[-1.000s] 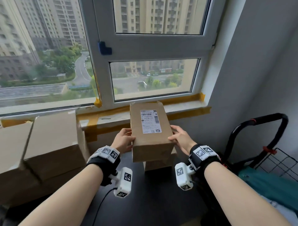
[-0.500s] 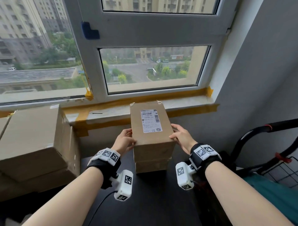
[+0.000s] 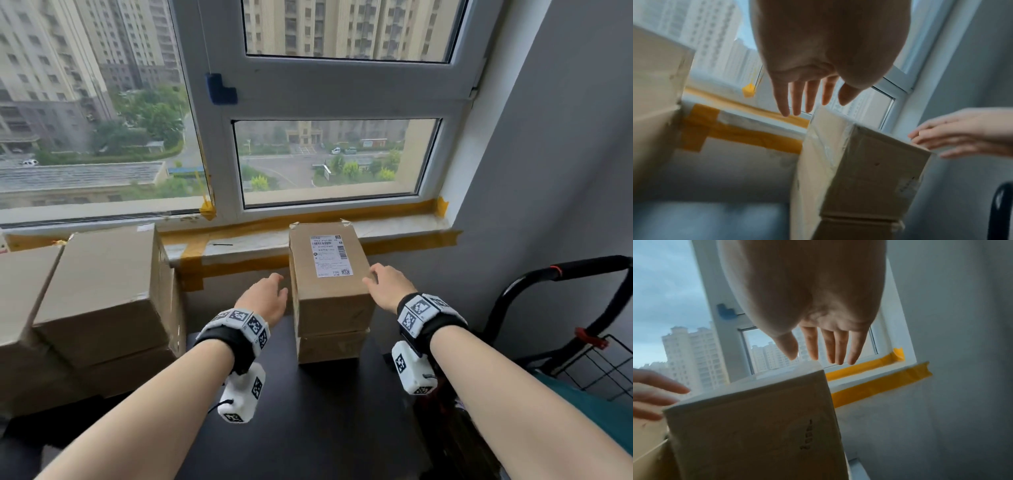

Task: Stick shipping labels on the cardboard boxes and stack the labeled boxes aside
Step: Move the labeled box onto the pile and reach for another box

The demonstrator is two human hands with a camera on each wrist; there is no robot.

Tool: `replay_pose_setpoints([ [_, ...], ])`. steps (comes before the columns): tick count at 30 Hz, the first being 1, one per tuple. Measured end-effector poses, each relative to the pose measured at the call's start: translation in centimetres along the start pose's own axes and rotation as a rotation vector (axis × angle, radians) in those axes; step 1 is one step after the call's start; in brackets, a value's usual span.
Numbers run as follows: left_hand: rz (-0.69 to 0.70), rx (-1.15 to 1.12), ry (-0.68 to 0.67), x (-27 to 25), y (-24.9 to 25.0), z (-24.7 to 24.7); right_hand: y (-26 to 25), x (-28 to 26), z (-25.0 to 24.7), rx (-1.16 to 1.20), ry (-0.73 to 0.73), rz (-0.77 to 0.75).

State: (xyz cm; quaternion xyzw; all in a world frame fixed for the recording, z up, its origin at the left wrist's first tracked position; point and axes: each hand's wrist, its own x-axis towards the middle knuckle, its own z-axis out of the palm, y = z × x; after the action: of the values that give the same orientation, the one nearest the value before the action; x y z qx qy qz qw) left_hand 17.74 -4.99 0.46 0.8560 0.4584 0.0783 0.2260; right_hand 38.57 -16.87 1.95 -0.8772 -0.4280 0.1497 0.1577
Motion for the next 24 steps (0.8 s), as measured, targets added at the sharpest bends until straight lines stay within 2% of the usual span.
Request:
replay_pose_setpoints([
  [5,0.123,0.324,0.068,-3.3,-2.8,-2.7,-4.5,-3.6,-0.1,-0.239,0.044,-0.101],
  [10,0.137,0.429,0.087,-7.7,-7.1,-5.6,-9.8,-7.7,2.0,-0.367,0.059,-0.170],
  [17,0.049,0.458,0.112,-12.9,-14.2,-10.0,-18.1,-11.9,6.0,-0.468,0.015,-0.334],
  [24,-0.065,0.480,0.139,-15.8,-20.9,-13.4,-26.0,-12.8,9.8,-0.492,-0.060,-0.423],
])
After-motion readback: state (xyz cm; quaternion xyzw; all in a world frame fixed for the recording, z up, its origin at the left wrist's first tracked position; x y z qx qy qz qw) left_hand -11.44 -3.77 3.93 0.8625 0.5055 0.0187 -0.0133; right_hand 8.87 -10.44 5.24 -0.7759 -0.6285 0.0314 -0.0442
